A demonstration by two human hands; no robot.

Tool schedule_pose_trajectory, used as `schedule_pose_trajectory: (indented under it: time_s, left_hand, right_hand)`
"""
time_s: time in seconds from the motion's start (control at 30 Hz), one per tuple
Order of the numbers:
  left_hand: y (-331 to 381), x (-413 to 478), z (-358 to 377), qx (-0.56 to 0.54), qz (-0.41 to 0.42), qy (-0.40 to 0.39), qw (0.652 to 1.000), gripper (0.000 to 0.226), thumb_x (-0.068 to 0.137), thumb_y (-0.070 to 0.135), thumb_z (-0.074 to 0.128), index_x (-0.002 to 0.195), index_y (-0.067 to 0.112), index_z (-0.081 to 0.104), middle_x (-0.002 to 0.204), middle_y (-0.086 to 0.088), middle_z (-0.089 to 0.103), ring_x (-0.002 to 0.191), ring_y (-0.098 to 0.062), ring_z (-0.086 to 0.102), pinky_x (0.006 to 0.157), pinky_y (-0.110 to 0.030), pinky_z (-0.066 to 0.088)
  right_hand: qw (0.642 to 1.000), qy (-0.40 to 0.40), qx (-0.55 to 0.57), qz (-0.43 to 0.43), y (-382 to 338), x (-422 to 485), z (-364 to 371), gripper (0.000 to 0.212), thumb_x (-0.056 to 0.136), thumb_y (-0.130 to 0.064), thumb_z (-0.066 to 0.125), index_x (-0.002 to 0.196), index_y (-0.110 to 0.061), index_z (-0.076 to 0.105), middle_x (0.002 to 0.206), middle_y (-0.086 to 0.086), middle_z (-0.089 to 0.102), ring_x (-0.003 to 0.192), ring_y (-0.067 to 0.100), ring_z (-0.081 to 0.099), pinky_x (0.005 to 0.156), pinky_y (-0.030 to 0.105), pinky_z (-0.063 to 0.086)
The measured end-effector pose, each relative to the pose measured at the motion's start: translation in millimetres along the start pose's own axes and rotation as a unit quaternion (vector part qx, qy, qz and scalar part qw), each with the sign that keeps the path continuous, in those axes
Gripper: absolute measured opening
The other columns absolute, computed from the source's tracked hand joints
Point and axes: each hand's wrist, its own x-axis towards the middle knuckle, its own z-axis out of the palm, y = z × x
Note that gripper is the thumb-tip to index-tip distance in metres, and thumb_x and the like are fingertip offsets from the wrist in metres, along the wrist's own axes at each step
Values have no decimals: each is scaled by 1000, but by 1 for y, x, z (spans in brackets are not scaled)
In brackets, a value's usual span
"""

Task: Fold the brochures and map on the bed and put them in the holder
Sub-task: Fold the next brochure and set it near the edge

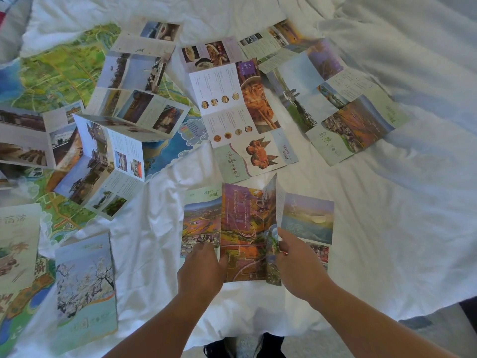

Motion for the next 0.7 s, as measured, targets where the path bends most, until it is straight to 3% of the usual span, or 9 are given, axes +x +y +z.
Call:
schedule_pose_trajectory:
  time_s: [0.1, 0.2, 0.33, 0.47, 0.53, 0.6, 0.7]
  left_hand:
    - [0, 1, 2, 10, -3, -1, 1000, 34, 95, 46, 50, 115, 19, 56, 117, 0, 55, 107, -21, 57, 78, -35, 48]
    - [2, 1, 3, 1, 1, 0, 1000, 26, 95, 39, 52, 110, 19, 59, 115, -1, 55, 105, -21, 57, 78, -36, 50]
    - [8, -2, 0, -5, 23, 6, 1000, 18, 95, 31, 49, 104, 19, 60, 110, 0, 56, 101, -21, 56, 75, -34, 49]
    - [15, -8, -6, -2, 60, 23, 998, 15, 95, 30, 45, 95, 20, 57, 103, 3, 55, 88, -17, 53, 68, -32, 48]
    - [17, -11, -8, 6, 84, 36, 996, 16, 95, 31, 44, 92, 21, 56, 102, 4, 55, 85, -15, 51, 67, -32, 48]
    - [19, -15, -9, 17, 114, 44, 992, 20, 96, 35, 41, 98, 22, 57, 108, 5, 56, 92, -15, 54, 69, -32, 50]
    - [22, -19, -9, 28, 146, 41, 988, 24, 97, 42, 43, 105, 24, 57, 124, 9, 52, 107, -15, 53, 72, -33, 51]
  right_hand:
    - [1000, 11, 6, 2, 3, 2, -1, 44, 101, -4, 44, 130, -36, 50, 131, -1, 57, 103, 14, 63, 56, 13, 51]
    - [1000, 16, 5, 4, 5, 3, -1, 46, 101, -5, 45, 134, -38, 46, 129, -6, 54, 102, 14, 64, 56, 14, 52]
    - [1000, 6, 23, 2, 5, 4, 0, 46, 100, -2, 44, 120, -44, 49, 117, -9, 58, 99, 11, 65, 51, 10, 48]
    - [1000, -5, 18, -8, 2, 1, -1, 58, 99, 2, 41, 99, -55, 48, 107, -18, 58, 96, 9, 67, 58, 15, 53]
    - [1000, -1, 11, -11, 0, 0, -2, 56, 99, 3, 41, 106, -51, 51, 116, -12, 59, 102, 13, 66, 68, 23, 59]
    - [1000, 5, 2, -8, 0, -2, -3, 52, 99, 3, 42, 129, -39, 50, 131, -6, 56, 111, 20, 63, 81, 31, 60]
    - [1000, 2, 11, -13, -2, -4, -3, 53, 99, 4, 41, 138, -30, 46, 139, -1, 55, 115, 23, 61, 82, 30, 59]
